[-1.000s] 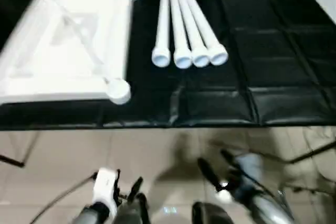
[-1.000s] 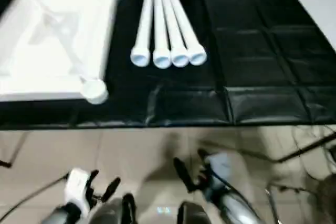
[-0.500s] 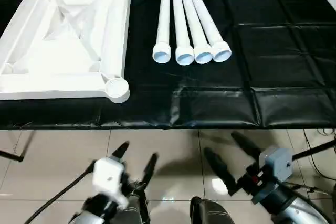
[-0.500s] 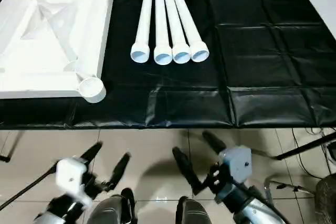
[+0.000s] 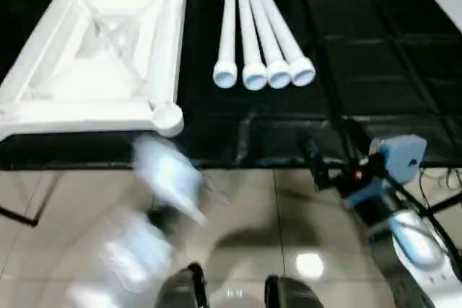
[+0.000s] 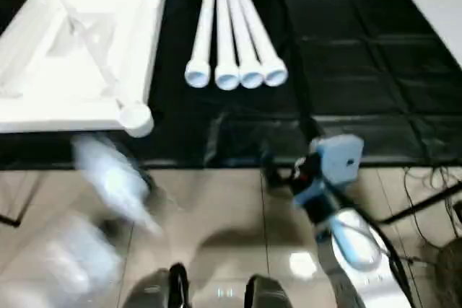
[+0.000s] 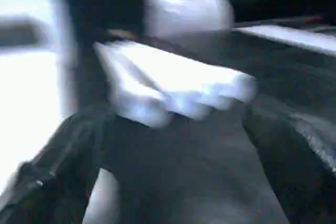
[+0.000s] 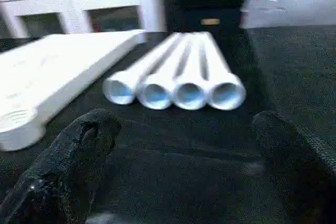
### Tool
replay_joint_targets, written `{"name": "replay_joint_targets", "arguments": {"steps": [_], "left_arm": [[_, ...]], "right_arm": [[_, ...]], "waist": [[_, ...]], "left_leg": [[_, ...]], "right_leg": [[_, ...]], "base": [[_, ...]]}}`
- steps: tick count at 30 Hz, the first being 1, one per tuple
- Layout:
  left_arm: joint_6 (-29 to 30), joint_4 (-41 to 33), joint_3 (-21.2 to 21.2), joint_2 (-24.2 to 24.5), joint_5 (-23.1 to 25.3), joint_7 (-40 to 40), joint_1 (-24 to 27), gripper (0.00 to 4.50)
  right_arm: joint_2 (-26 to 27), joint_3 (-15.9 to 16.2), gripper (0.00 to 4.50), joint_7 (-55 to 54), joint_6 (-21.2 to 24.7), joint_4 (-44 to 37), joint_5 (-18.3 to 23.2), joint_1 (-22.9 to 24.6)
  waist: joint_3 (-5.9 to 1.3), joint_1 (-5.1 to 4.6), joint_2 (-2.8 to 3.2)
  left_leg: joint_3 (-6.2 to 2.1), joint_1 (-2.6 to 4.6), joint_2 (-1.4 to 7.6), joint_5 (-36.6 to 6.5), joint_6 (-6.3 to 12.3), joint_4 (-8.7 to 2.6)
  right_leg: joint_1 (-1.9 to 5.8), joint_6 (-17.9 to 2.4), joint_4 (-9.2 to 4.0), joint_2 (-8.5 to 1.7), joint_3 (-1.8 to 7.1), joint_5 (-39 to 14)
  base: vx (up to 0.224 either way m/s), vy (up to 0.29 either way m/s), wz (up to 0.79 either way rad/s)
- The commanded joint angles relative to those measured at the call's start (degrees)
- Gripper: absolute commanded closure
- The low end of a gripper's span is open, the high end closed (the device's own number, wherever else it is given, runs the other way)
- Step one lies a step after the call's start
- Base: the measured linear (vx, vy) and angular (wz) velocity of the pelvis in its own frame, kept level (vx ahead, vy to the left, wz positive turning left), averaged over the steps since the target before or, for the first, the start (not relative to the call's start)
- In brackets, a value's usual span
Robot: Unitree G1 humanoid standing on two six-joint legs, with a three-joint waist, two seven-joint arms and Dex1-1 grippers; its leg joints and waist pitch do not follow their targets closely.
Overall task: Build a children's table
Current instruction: Move to table
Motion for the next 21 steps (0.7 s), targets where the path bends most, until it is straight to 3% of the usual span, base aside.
{"name": "replay_joint_targets", "arguments": {"steps": [1,2,3,4,5,6,7,8,9,10,11,12,13,14,15,16,17,18,19,20,21], "left_arm": [[2.75,1.08,0.33,-0.23,0.74,1.39,1.1,0.02],[2.75,1.08,0.33,-0.23,0.74,1.39,1.1,0.02],[3.6,1.88,0.72,-0.6,1.92,2.46,0.88,0.02],[3.99,2.66,1.41,-0.76,3.3,3.69,0.65,0.02],[4.62,3.22,2.06,-1.01,3.73,4.54,0.4,0.02],[5.42,3.44,2.55,-2.02,4.96,4.88,0.01,0.02],[5.66,3.57,2.87,-2.89,5.52,4.9,-0.07,0.02],[6.94,3.33,2.96,-2.6,4.58,5.29,-0.45,0.02],[7.57,3.21,2.81,-1.8,3.93,5.23,-0.24,0.02],[8.25,3.06,2.42,-0.85,2.91,5.28,0.28,0.02],[8.25,3.06,2.42,-0.85,2.91,5.28,0.28,0.02],[8.52,2.95,2.37,-0.65,2.24,5.05,1.0,0.02],[8.52,2.95,2.37,-0.65,2.24,5.05,1.0,0.02],[8.52,2.95,2.37,-0.65,2.24,5.05,1.0,0.02],[8.52,2.95,2.37,-0.65,2.24,5.05,1.0,0.02],[8.52,2.95,2.37,-0.65,2.24,5.05,1.0,0.02],[8.52,2.95,2.37,-0.65,2.24,5.05,1.0,0.02],[8.52,2.95,2.37,-0.65,2.24,5.05,1.0,0.02],[8.52,2.95,2.37,-0.65,2.24,5.05,1.0,0.02],[8.96,2.76,2.31,-0.62,1.77,5.02,1.29,0.02],[10.7,0.72,-0.31,-2.36,1.49,5.41,5.38,0.02]], "right_arm": [[1.22,0.79,0.0,-0.23,-0.6,2.07,-0.91,-0.02],[1.22,0.79,0.0,-0.23,-0.6,2.07,-0.91,-0.02],[1.58,1.1,0.0,0.6,-0.4,2.6,0.13,-0.09],[1.99,1.1,0.0,1.46,-0.26,2.81,1.86,-0.21],[2.01,1.3,0.0,1.76,0.81,3.29,2.58,-0.61],[1.93,1.2,0.0,1.73,2.15,3.54,3.11,-1.13],[1.52,1.2,0.0,1.36,2.83,4.1,2.3,-1.67],[1.31,1.21,0.0,0.98,3.32,4.48,1.56,-2.08],[1.24,1.38,0.0,0.84,3.28,4.77,1.02,-2.63],[0.72,1.75,0.0,0.26,3.88,4.99,-0.32,-3.43],[0.72,1.75,0.0,0.26,3.88,4.99,-0.32,-3.43],[0.48,2.23,0.0,0.43,4.04,4.98,-0.71,-3.55],[0.48,2.23,0.0,0.43,4.04,4.98,-0.71,-3.55],[0.48,2.23,0.0,0.43,4.04,4.98,-0.71,-3.55],[0.48,2.23,0.0,0.43,4.04,4.98,-0.71,-3.55],[0.48,2.23,0.0,0.43,4.04,4.98,-0.71,-3.55],[0.48,2.23,0.0,0.43,4.04,4.98,-0.71,-3.55],[0.48,2.23,0.0,0.43,4.04,4.98,-0.71,-3.55],[0.48,2.23,0.0,0.43,4.04,4.98,-0.71,-3.55],[0.26,2.38,0.0,0.62,4.29,4.92,-0.8,-3.69],[1.0,3.29,0.0,-0.99,4.78,7.31,-3.44,-5.38]], "waist": [[-3.79,1.43,-1.55],[-4.29,1.55,-1.17],[-5.88,1.42,-0.22],[-6.36,0.88,0.07],[-7.61,-1.4,2.12],[-7.99,-2.38,2.9],[-6.95,-1.17,3.02],[-7.19,-0.42,2.75],[-7.66,0.25,2.08],[-7.74,0.56,1.54],[-7.34,1.07,-0.34],[-6.82,0.87,-1.02],[-6.25,1.8,-0.97],[-4.56,1.3,0.56],[-3.31,-0.09,0.43],[-3.38,-0.44,1.77],[-3.55,-1.81,2.69],[-4.14,-1.58,3.67],[-4.22,-1.53,3.57],[-4.43,-1.94,2.49],[-4.68,-2.69,-3.02]], "left_leg": [[-4.15,-2.33,2.58,-3.07,9.27,2.45],[-4.91,-3.17,2.54,-2.3,10.17,3.08],[-5.77,-3.3,2.22,2.41,15.57,1.22],[-5.38,-1.82,1.74,5.54,19.2,-0.04],[-6.74,5.33,1.32,15.91,30.19,-1.18],[-8.46,8.08,2.07,22.15,34.83,-0.49],[-8.28,4.58,4.06,33.82,34.09,-2.48],[-7.55,3.33,4.85,35.31,30.96,-2.76],[-6.83,1.83,5.01,22.74,19.39,-4.53],[-7.63,2.35,5.19,14.96,15.72,-5.27],[-6.72,2.8,4.67,-4.23,6.32,-6.29],[-6.45,1.9,3.07,-12.7,1.72,-5.08],[-7.43,1.49,0.21,-13.71,-1.51,3.68],[-10.59,0.74,0.53,-7.17,-3.0,8.18],[-10.72,0.62,0.18,-11.91,-5.94,4.94],[-11.72,2.79,1.44,-25.06,-8.35,1.44],[-13.31,3.8,4.42,-52.42,-12.87,-4.89],[-13.6,1.67,3.19,-58.56,-13.25,-8.44],[-12.73,2.02,2.39,-57.37,-12.79,-8.8],[-11.78,2.62,1.34,-52.16,-12.73,-7.79],[-11.26,1.74,0.61,-42.05,-10.33,-5.81]], "right_leg": [[4.12,-10.74,-8.24,-14.96,8.29,-14.08],[4.69,-11.49,-7.87,-14.95,8.47,-13.15],[4.59,-12.68,-5.71,-10.92,6.15,-4.98],[3.45,-12.2,-4.39,-7.87,4.44,-1.56],[-2.1,-9.38,2.2,0.52,-1.05,0.38],[-5.53,-5.78,5.67,2.21,-2.36,-3.7],[-5.81,1.57,9.19,1.95,-2.62,-7.36],[-5.42,3.12,9.65,1.55,-2.48,-6.33],[-3.08,2.51,8.47,0.33,-1.78,-4.04],[-2.76,1.54,7.24,-0.4,-0.94,-4.02],[-2.4,-1.72,3.47,-2.73,1.05,-1.8],[-2.19,-5.39,0.37,-6.54,3.09,-1.59],[-0.43,-10.31,-5.07,-15.19,6.74,-9.65],[0.64,-10.85,-6.73,-15.82,6.87,-19.86],[0.99,-8.87,-5.9,-9.08,1.61,-32.87],[-0.6,-7.62,-4.88,-5.15,0.11,-35.21],[-1.02,-4.21,-0.39,-1.8,-1.0,-20.32],[2.26,-3.96,4.77,-0.83,-2.24,-4.47],[1.99,-3.9,4.46,-0.72,-2.53,-0.88],[1.64,-4.16,2.34,-2.2,-1.4,-1.38],[2.21,-4.42,-1.89,-5.63,0.75,-11.08]], "base": [[-0.018,0.06,-0.08],[0.037,0.153,-0.12],[0.064,0.226,-0.08],[0.064,0.226,-0.08],[0.052,0.238,0.11],[0.015,0.215,0.15],[0.015,0.215,0.15],[-0.023,0.186,0.14],[-0.059,0.144,0.04],[-0.059,0.144,0.04],[-0.09,0.091,0.0],[-0.107,0.08,0.02],[-0.107,0.08,0.02],[-0.107,0.092,-0.08],[-0.115,0.109,-0.16],[-0.115,0.109,-0.16],[-0.157,0.143,-0.02],[-0.153,0.141,0.06],[-0.153,0.141,0.06],[-0.095,0.1,0.01],[-0.078,0.042,-0.09]]}}
